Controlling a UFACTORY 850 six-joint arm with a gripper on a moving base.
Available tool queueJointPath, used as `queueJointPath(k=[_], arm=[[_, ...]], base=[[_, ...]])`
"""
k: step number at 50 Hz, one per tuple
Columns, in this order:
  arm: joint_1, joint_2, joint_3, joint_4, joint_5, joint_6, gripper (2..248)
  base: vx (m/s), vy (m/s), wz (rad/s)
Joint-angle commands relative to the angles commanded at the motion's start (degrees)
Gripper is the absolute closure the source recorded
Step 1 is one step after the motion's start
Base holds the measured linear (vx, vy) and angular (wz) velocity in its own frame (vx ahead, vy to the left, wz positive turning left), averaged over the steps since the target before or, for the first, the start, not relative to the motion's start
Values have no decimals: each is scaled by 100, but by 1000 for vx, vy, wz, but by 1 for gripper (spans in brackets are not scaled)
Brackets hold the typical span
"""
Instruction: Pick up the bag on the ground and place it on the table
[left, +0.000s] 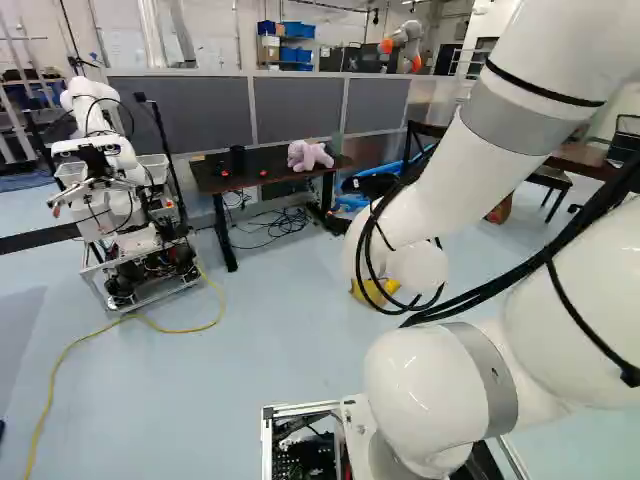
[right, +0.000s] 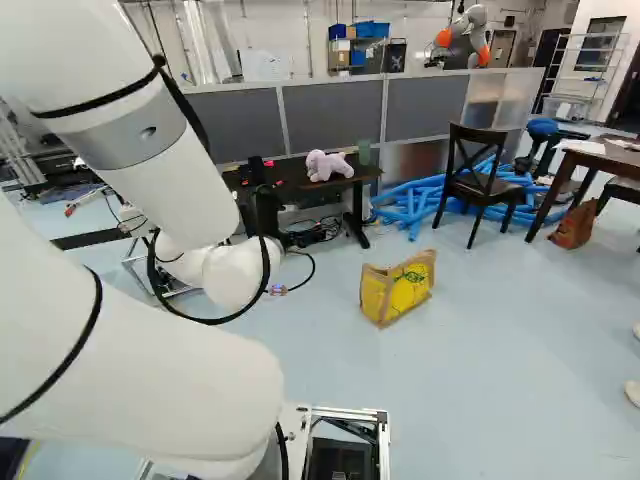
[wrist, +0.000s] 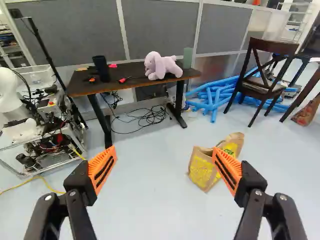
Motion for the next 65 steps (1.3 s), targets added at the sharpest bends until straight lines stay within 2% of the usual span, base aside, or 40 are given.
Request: queueJointPath(k=[65], arm=[[0,0,0,0,0,0,3]], base=[[137,-103,-195]])
